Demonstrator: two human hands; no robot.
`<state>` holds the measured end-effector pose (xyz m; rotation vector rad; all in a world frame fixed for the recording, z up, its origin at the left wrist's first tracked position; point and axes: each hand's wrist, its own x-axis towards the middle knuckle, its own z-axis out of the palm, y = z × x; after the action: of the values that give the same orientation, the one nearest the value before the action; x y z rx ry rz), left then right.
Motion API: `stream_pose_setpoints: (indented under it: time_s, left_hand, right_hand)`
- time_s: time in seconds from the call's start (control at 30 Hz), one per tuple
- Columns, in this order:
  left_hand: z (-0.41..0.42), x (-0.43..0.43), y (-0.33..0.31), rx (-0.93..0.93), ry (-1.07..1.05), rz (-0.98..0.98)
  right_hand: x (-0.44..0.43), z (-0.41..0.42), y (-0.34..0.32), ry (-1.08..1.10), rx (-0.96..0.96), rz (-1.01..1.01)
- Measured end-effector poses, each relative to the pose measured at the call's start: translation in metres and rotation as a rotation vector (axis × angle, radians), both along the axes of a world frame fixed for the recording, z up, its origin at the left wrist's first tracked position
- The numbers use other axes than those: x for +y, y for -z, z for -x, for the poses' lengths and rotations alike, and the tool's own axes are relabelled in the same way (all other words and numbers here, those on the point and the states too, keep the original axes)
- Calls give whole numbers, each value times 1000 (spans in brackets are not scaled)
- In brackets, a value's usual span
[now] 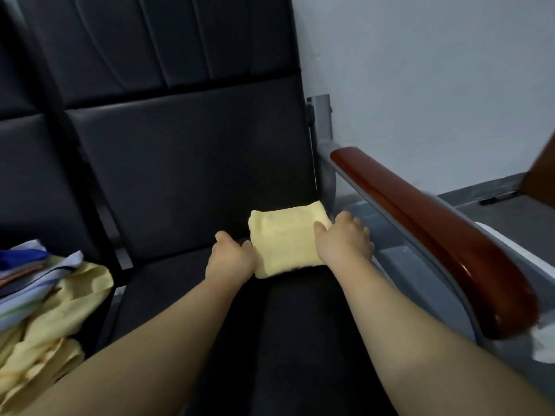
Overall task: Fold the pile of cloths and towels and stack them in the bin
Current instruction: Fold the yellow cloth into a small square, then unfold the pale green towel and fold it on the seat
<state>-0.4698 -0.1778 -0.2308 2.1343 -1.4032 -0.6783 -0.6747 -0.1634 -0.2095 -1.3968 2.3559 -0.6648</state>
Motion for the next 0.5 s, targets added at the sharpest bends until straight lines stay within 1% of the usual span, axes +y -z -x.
stream_pose_setpoints:
  time_s: [0.07,0.13,0.27,0.4,0.5]
  left_hand:
    - [-21,31,-9,19,7,30]
    - [-47,64,-20,20,2,48]
    - [-110,125,-39,-57,-75,71]
    - [-179,184,-54,-81,-129,115]
    - [-235,223,-62,-168,-199,139]
  right_hand:
    - [33,-20,-9,-62,86,32]
    - [62,-47,-17,-147,119,49]
    - [109,-112,-29,-360,36,61]
    - [142,-187,-35,-590,-44,58]
    - [163,-249,-38,-788,-89,33]
